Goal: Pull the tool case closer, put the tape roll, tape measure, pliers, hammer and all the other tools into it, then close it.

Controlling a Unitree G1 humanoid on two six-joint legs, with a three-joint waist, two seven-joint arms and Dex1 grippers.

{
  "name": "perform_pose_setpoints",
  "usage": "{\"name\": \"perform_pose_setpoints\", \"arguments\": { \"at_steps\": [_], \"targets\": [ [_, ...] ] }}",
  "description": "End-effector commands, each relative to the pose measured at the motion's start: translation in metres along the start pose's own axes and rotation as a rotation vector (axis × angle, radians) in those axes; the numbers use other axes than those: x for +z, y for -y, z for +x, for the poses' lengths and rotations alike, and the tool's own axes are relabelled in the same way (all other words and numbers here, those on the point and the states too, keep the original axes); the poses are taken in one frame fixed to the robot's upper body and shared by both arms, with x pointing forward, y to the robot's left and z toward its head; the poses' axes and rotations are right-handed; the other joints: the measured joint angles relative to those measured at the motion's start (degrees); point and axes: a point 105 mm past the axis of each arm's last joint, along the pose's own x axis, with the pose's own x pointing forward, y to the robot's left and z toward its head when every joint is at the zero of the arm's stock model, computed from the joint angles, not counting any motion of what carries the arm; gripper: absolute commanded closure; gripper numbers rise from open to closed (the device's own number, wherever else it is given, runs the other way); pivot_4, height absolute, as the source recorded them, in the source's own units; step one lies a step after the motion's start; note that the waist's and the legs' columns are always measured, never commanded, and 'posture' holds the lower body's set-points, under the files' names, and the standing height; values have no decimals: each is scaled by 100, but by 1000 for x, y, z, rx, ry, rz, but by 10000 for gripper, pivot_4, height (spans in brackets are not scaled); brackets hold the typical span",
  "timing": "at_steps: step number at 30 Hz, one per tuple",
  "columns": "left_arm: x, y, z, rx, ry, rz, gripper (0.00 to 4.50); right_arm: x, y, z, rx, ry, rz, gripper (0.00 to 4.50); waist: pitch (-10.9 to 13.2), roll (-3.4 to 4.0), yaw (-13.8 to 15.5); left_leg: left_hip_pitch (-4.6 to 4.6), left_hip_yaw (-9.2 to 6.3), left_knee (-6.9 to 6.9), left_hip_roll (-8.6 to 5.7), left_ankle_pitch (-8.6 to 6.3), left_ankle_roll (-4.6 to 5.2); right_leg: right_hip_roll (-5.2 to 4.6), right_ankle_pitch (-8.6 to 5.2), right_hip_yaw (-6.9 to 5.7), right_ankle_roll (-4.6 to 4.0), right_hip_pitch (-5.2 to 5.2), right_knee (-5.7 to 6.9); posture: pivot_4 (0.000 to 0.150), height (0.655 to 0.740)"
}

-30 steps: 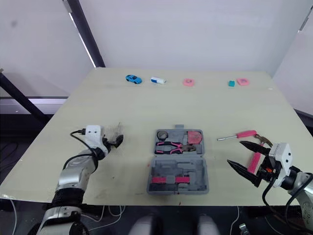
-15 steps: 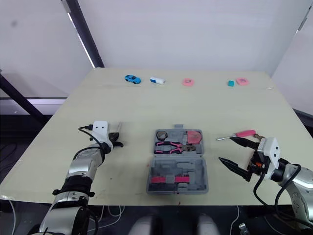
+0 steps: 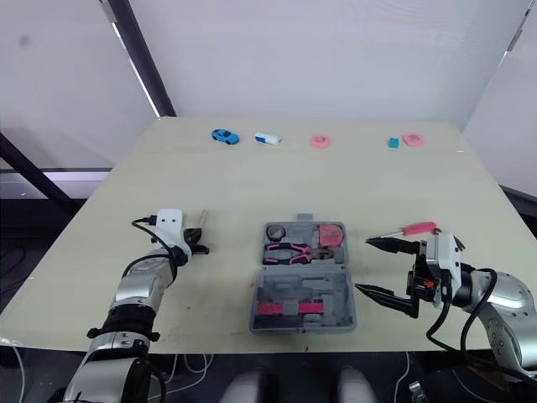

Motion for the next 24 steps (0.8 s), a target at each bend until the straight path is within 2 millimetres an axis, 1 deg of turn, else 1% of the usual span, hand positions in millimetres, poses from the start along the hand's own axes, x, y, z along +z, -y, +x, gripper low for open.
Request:
{"name": "perform_pose_setpoints", "arguments": {
  "at_steps": [1, 5, 7, 9, 13, 16, 18, 19, 24],
  "targets": [
    [-10, -10, -3, 27, -38, 0, 43922, 9, -3, 2, 32, 15, -16, 0, 0, 0, 0, 0, 0, 0, 0, 0, 0, 0, 0, 0, 0, 0, 0, 1500, 7400],
    [-9, -10, -4, 21, -34, 4, 43922, 9, -1, 3, 19, 15, -22, 0, 0, 0, -1, 0, 0, 0, 0, 0, 0, 0, 0, 0, 0, 0, 0, 1500, 7400],
    [-5, -11, -5, 16, -25, 13, 43922, 9, 1, 3, 8, 16, -28, 0, 0, 0, -3, 0, -1, 0, 0, 0, 0, 0, 0, 0, 0, 0, 0, 1500, 7400],
    [1, -16, -10, 14, -15, 32, 43922, 9, 2, 3, -4, 16, -32, 0, 0, -1, -7, 0, -1, 0, 0, 0, 0, 0, 0, 0, 0, 0, 0, 1500, 7400],
    [7, -14, -25, -64, -9, 76, 43922, 8, 3, 3, -17, 12, -37, 0, 1, -2, 9, -2, -5, 0, 3, 0, 0, 0, 0, -1, 0, -1, -1, 1500, 7400],
    [18, -7, -42, -173, 32, 143, 43922, 7, 4, 1, -28, 14, -37, 0, 5, -6, 3, -3, 0, 0, 5, 0, -1, -4, 0, 3, 0, -3, -3, 1500, 7400],
    [20, -3, -51, -246, 51, 200, 43922, 6, 5, 1, -30, 14, -35, 0, 7, -9, 23, -4, -4, 0, 6, 0, -1, -5, 0, -1, -2, -4, -1, 1500, 7400],
    [22, 1, -58, -314, 57, 219, 43922, 5, 5, 1, -32, 13, -34, 0, 7, -9, 35, -4, -5, 0, 7, 0, -1, -7, -1, -2, -3, -3, -1, 1500, 7400],
    [37, 31, -82, -608, 85, 345, 43922, 2, 7, 1, -35, 12, -30, 0, 12, -8, 80, -6, -1, 2, 17, 0, -1, -16, -11, -3, -23, -3, -3, 1500, 7400]
  ]
}}
